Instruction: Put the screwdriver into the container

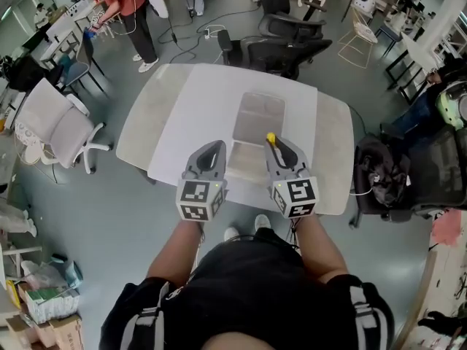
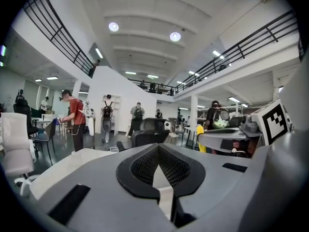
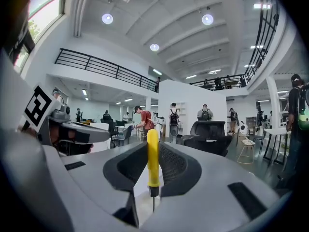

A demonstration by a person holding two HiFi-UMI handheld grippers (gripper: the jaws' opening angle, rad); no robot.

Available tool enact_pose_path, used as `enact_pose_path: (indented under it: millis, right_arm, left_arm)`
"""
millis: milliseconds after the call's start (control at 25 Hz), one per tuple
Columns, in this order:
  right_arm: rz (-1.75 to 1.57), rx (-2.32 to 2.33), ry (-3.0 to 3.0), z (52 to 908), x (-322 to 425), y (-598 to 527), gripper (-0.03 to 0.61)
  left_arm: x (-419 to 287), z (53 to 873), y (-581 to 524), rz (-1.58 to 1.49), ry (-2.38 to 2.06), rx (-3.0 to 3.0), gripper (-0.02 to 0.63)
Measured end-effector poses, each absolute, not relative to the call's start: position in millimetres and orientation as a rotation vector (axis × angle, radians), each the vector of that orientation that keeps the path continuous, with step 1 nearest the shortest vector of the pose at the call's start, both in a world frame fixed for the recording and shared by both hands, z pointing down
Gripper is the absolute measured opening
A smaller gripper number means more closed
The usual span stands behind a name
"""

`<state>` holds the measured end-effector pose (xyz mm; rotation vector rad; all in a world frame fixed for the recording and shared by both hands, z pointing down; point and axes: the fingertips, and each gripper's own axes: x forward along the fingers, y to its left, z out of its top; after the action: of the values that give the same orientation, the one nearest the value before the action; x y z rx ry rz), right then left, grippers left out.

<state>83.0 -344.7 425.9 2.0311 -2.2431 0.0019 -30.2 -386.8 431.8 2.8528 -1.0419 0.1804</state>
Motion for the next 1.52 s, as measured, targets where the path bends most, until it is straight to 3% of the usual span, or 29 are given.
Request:
enact_pose_path:
  millis: [520,1520]
  right_arm:
    - [0.129,1.652,-2.219,499,93,-384,0.067]
    - [0.373,1.091,-2.096,666,49,-422,0.067]
  left_arm:
    - [-9,443,-401,0.211,-1.112,2.804,0.012]
    - [-59,455,-411,0.263,-1.348,2.660,0.012]
